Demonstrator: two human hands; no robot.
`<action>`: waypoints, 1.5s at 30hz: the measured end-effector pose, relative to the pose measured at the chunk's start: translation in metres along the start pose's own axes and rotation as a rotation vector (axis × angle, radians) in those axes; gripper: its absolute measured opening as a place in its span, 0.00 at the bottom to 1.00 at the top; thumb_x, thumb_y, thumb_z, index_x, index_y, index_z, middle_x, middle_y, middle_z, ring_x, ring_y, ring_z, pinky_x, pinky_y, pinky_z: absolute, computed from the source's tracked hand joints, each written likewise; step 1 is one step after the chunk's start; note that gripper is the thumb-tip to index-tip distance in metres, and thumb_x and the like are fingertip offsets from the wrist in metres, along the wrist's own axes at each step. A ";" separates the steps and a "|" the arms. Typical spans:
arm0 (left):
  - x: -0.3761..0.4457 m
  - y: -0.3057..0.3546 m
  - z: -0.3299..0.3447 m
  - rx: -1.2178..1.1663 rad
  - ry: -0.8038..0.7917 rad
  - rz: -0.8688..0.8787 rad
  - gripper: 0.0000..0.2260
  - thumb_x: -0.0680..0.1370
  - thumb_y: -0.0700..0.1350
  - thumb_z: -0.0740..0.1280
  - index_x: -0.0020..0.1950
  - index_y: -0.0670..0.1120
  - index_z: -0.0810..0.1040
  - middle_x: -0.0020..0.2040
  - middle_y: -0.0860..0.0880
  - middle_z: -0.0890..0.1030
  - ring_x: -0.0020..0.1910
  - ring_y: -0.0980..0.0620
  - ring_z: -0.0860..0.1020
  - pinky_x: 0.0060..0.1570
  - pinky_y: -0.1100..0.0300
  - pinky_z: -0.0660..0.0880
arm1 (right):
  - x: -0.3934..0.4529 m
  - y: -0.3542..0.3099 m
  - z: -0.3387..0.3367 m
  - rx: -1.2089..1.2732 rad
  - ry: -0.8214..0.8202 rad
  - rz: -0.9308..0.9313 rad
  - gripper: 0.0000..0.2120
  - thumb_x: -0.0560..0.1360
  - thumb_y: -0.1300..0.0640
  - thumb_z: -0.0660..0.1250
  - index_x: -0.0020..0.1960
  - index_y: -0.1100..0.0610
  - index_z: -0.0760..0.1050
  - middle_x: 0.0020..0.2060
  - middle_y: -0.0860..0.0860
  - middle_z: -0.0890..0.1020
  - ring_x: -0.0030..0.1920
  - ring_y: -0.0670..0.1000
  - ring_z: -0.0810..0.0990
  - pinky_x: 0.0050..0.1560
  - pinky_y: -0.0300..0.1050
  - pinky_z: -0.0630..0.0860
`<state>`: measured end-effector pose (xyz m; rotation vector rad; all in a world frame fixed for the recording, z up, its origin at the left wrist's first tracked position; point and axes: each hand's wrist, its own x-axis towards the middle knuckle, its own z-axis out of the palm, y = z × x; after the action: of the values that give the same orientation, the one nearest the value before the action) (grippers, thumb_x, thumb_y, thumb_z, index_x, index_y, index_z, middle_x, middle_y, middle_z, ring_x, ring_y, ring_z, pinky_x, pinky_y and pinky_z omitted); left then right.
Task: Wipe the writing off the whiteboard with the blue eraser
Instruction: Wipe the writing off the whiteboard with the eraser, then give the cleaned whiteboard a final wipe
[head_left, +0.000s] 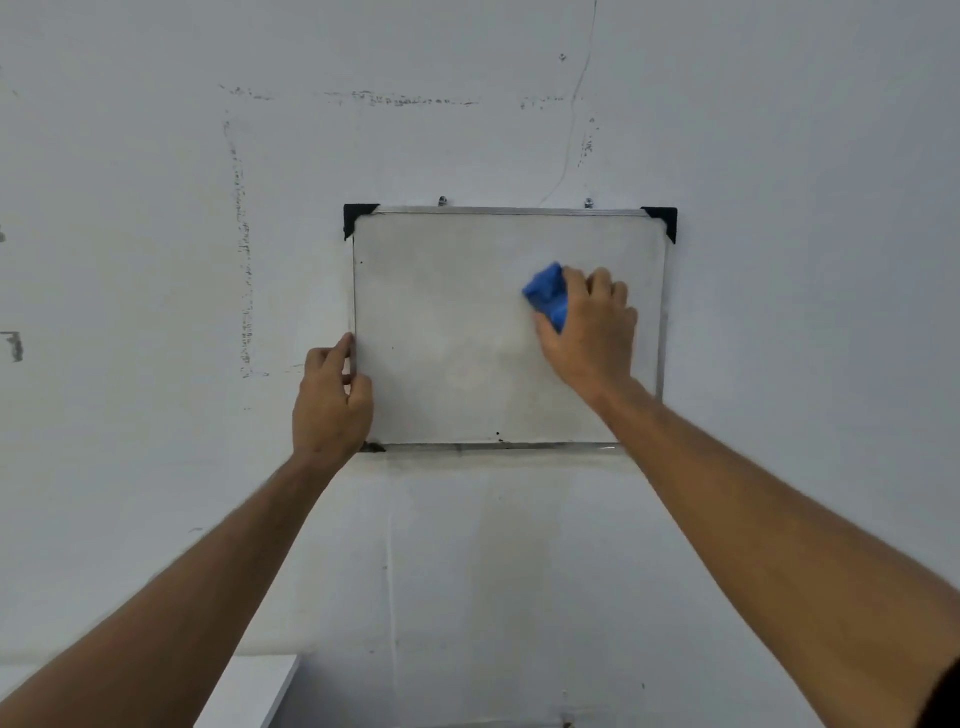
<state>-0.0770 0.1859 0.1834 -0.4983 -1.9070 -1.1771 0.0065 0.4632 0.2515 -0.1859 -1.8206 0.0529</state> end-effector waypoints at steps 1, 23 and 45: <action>0.001 0.001 0.002 0.011 0.003 -0.007 0.24 0.80 0.44 0.59 0.77 0.49 0.68 0.67 0.51 0.71 0.54 0.51 0.79 0.52 0.53 0.75 | -0.020 0.008 0.003 -0.024 -0.009 -0.033 0.25 0.73 0.45 0.69 0.66 0.55 0.71 0.53 0.58 0.75 0.52 0.61 0.74 0.45 0.55 0.71; -0.059 0.050 0.016 -0.041 -0.319 0.353 0.12 0.75 0.55 0.66 0.55 0.52 0.73 0.48 0.56 0.76 0.46 0.55 0.77 0.42 0.56 0.77 | -0.066 -0.015 -0.024 0.846 -0.691 0.318 0.28 0.70 0.51 0.72 0.67 0.45 0.66 0.49 0.51 0.81 0.47 0.50 0.82 0.44 0.47 0.81; -0.167 -0.098 -0.141 0.636 -0.642 -0.409 0.17 0.65 0.57 0.72 0.43 0.48 0.71 0.44 0.50 0.76 0.34 0.52 0.76 0.31 0.59 0.72 | -0.240 -0.225 0.095 1.120 -1.454 0.428 0.14 0.73 0.64 0.66 0.58 0.62 0.79 0.50 0.59 0.84 0.42 0.52 0.81 0.49 0.48 0.82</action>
<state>0.0157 0.0295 0.0269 -0.1311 -2.8858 -0.5915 -0.0484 0.2100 0.0275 0.3866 -2.7462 1.8617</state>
